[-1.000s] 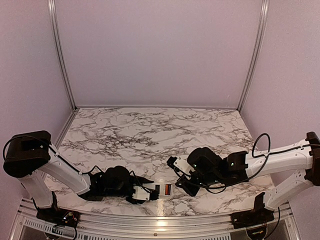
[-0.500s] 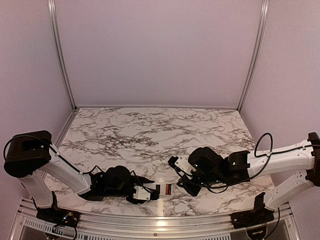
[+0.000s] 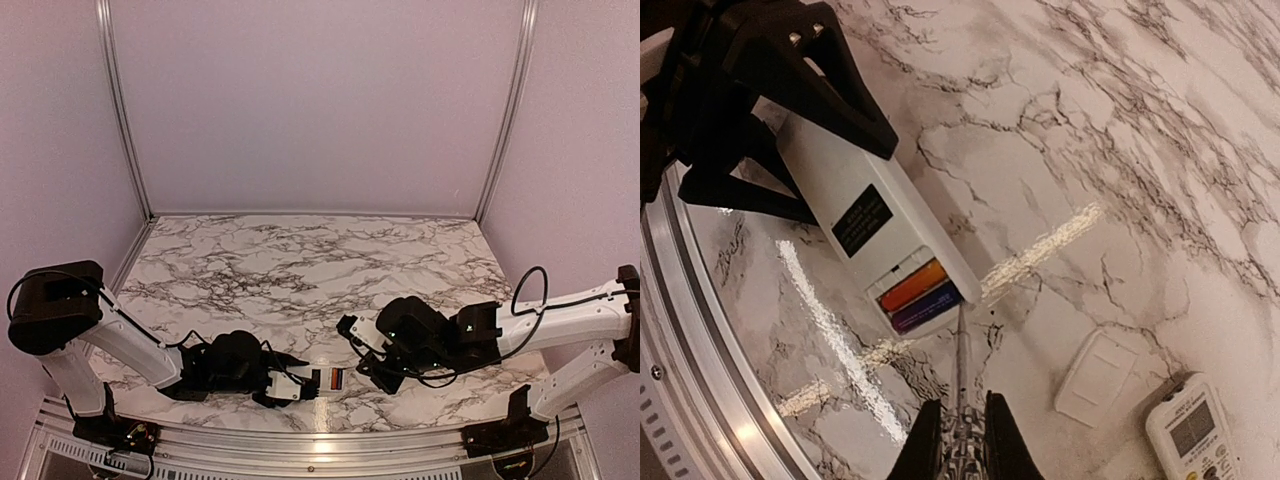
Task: Unload the batteries from the remote control
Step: Remove the battery from the remote control without the battery cover.
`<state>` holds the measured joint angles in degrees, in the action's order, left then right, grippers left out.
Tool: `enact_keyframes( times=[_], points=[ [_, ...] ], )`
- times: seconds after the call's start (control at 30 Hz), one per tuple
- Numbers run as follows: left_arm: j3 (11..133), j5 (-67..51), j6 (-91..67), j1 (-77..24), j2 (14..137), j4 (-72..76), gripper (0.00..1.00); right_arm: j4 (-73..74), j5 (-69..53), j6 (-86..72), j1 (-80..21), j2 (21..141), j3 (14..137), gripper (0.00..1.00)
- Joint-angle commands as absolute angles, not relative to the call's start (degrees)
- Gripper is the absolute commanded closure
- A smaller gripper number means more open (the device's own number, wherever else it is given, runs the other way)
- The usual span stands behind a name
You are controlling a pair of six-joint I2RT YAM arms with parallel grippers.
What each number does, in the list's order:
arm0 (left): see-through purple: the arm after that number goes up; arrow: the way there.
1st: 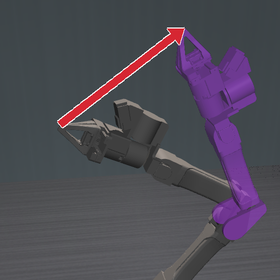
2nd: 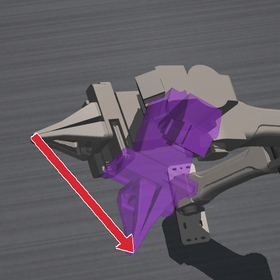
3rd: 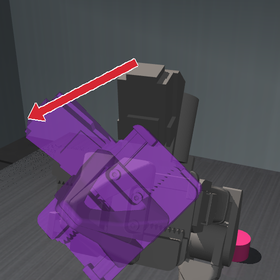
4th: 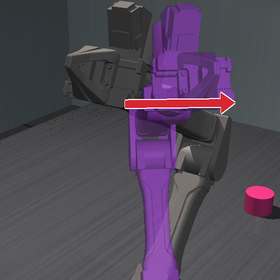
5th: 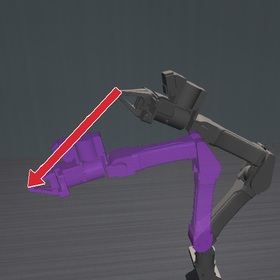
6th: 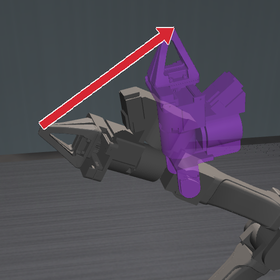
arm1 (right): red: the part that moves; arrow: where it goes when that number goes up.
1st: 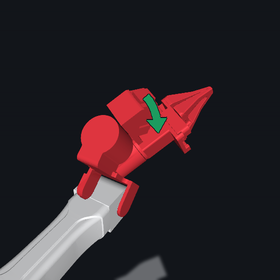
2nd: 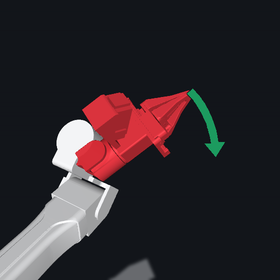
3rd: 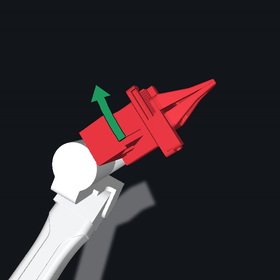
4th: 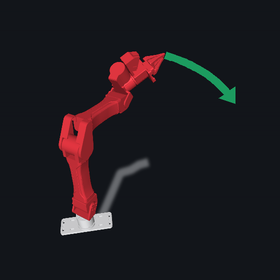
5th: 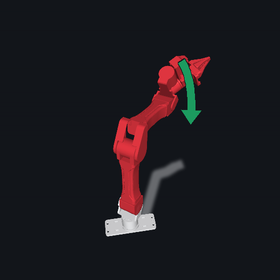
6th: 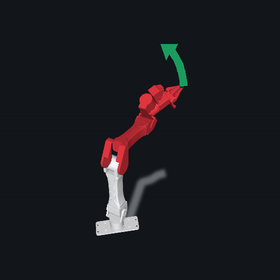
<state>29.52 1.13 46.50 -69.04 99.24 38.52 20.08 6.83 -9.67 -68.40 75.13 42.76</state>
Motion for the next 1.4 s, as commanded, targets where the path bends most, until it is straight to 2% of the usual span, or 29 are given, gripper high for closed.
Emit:
enact_keyframes(
  times=[0.0,0.3,0.63,1.37],
  points=[
    [29.79,-2.53,46.75,-68.82,99.07,34.17,1.00,21.11,9.68,-7.24,-70.62,76.59,46.05,1.00],
    [30.83,-3.88,46.49,-68.55,99.40,31.91,1.00,29.69,18.07,-2.07,-76.90,81.68,52.79,1.00],
    [31.36,-4.83,46.38,-68.25,99.60,30.68,1.00,36.32,21.52,2.05,-77.26,84.06,55.51,1.00],
    [31.56,-4.92,46.38,-68.12,99.65,30.15,1.00,34.01,20.97,3.60,-77.28,87.88,56.26,1.00]
  ],
)
